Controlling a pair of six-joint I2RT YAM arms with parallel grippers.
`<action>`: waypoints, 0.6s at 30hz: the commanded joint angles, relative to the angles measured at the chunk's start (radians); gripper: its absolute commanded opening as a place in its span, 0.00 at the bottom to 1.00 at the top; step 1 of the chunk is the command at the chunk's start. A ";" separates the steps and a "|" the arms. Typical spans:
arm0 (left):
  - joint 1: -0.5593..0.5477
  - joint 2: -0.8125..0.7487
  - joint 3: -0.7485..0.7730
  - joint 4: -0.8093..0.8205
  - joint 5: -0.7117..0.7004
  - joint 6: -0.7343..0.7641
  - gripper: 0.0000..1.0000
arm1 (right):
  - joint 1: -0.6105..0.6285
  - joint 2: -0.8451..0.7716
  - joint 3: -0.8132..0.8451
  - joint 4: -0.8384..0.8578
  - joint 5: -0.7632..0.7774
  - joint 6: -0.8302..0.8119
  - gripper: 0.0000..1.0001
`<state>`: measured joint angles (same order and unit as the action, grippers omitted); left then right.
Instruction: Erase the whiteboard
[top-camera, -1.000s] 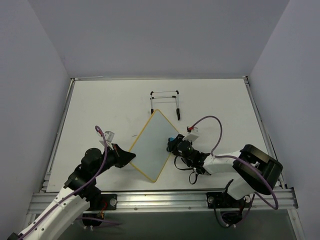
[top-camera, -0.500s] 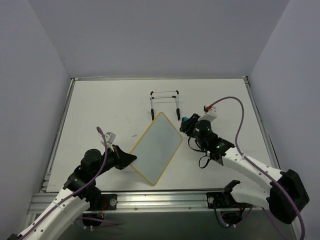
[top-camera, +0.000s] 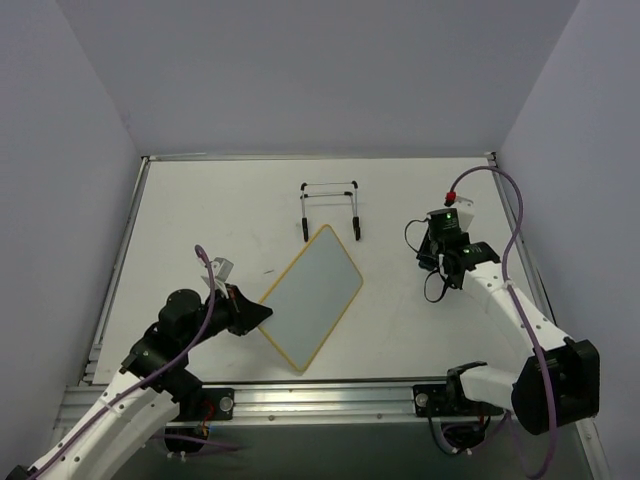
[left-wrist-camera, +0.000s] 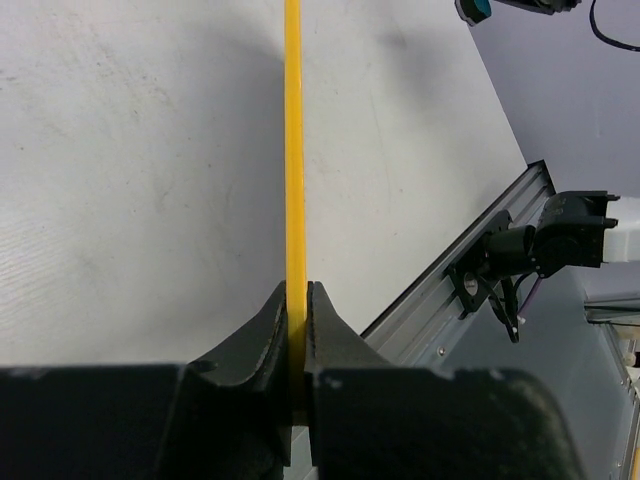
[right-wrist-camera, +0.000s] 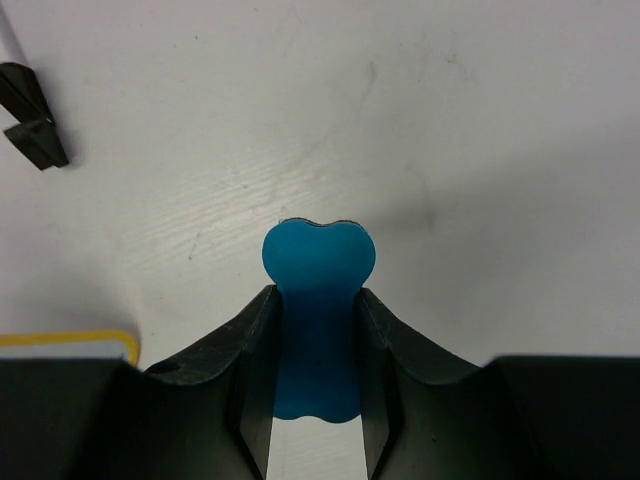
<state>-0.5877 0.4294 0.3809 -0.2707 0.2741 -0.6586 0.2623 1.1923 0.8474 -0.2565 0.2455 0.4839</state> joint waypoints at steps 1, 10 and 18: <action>-0.004 0.005 0.119 0.030 0.042 0.036 0.02 | -0.006 0.019 0.039 -0.099 0.003 -0.027 0.03; -0.004 0.028 0.147 0.053 0.096 0.030 0.02 | -0.017 0.165 -0.060 0.016 0.023 0.062 0.03; -0.003 0.029 0.174 0.047 0.112 0.042 0.02 | -0.028 0.098 -0.177 0.114 0.115 0.145 0.09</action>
<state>-0.5877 0.4706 0.4644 -0.3370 0.3496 -0.6193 0.2440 1.3273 0.6838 -0.1860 0.2951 0.5858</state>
